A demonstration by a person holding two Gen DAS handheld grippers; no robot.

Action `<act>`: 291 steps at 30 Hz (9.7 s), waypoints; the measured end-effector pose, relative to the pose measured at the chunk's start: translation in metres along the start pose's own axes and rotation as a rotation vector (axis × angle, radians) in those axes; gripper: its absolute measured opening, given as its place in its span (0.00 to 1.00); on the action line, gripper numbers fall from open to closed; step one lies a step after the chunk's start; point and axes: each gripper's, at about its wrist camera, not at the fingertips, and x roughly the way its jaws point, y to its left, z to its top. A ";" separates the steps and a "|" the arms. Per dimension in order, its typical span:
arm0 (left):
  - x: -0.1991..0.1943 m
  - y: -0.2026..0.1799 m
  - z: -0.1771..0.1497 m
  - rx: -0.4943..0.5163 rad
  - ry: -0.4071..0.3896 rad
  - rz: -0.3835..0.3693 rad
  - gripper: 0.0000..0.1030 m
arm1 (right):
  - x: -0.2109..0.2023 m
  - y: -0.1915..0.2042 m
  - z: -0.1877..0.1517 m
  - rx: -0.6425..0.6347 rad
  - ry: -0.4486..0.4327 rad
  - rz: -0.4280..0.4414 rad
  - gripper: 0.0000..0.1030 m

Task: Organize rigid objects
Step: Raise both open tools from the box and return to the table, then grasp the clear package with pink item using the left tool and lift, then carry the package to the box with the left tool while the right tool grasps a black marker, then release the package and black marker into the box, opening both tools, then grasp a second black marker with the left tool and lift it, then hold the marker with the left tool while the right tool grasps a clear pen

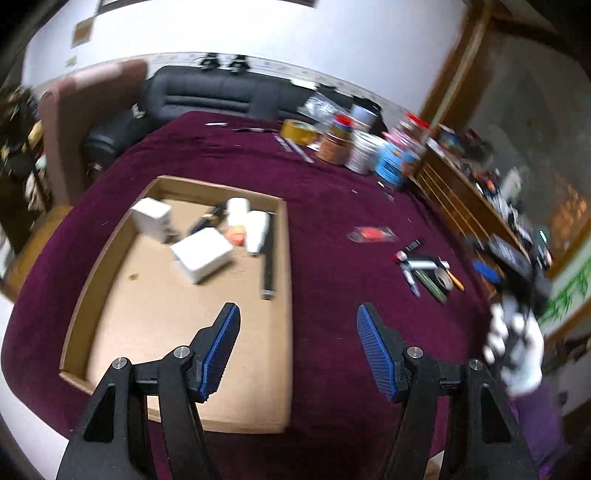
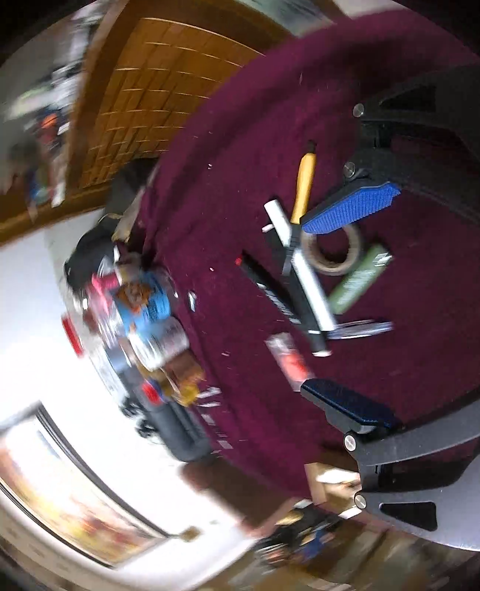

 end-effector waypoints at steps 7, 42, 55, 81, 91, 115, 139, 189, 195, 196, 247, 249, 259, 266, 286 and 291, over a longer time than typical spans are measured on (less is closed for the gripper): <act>0.036 -0.059 0.004 0.090 0.068 0.026 0.59 | 0.050 -0.028 0.024 0.087 -0.002 -0.002 0.78; 0.239 -0.140 0.082 0.446 0.242 -0.074 0.24 | 0.079 -0.079 0.016 0.163 0.073 -0.048 0.78; 0.238 -0.152 0.069 0.434 0.213 -0.007 0.22 | 0.078 -0.078 0.017 0.157 0.058 -0.058 0.78; 0.046 -0.040 0.012 0.068 -0.055 -0.161 0.23 | 0.084 0.019 0.034 -0.158 0.162 -0.048 0.69; 0.021 0.038 -0.002 -0.067 -0.091 -0.130 0.23 | 0.168 0.049 0.017 -0.226 0.360 -0.271 0.30; 0.011 0.144 -0.018 -0.256 -0.054 0.042 0.23 | 0.053 0.124 -0.029 -0.144 0.324 0.348 0.12; 0.077 0.184 0.052 -0.252 0.099 0.149 0.43 | 0.138 0.308 -0.196 -0.401 0.776 0.483 0.13; -0.002 0.045 -0.023 -0.042 -0.005 0.077 0.60 | 0.034 0.090 -0.109 -0.312 0.329 0.165 0.54; 0.010 -0.009 -0.026 0.057 0.043 0.042 0.60 | 0.005 0.039 -0.091 -0.257 0.238 0.128 0.54; 0.013 -0.017 -0.027 0.067 0.055 0.027 0.60 | 0.001 0.033 -0.087 -0.251 0.222 0.121 0.54; 0.313 -0.217 0.105 0.662 0.188 0.108 0.40 | 0.078 -0.104 0.036 0.289 0.079 0.060 0.61; 0.310 -0.218 0.103 0.657 0.196 0.090 0.15 | 0.077 -0.102 0.036 0.281 0.075 0.054 0.61; 0.267 -0.188 0.100 0.485 0.199 -0.015 0.11 | 0.081 -0.108 0.033 0.318 0.107 0.041 0.62; 0.289 -0.188 0.096 0.426 0.223 0.034 0.12 | 0.082 -0.106 0.032 0.316 0.113 0.047 0.62; 0.219 -0.177 0.087 0.379 0.145 -0.048 0.11 | 0.086 -0.106 0.033 0.288 0.096 0.024 0.62; 0.166 -0.147 0.071 0.281 0.086 -0.086 0.11 | 0.086 -0.103 0.032 0.257 0.086 0.008 0.62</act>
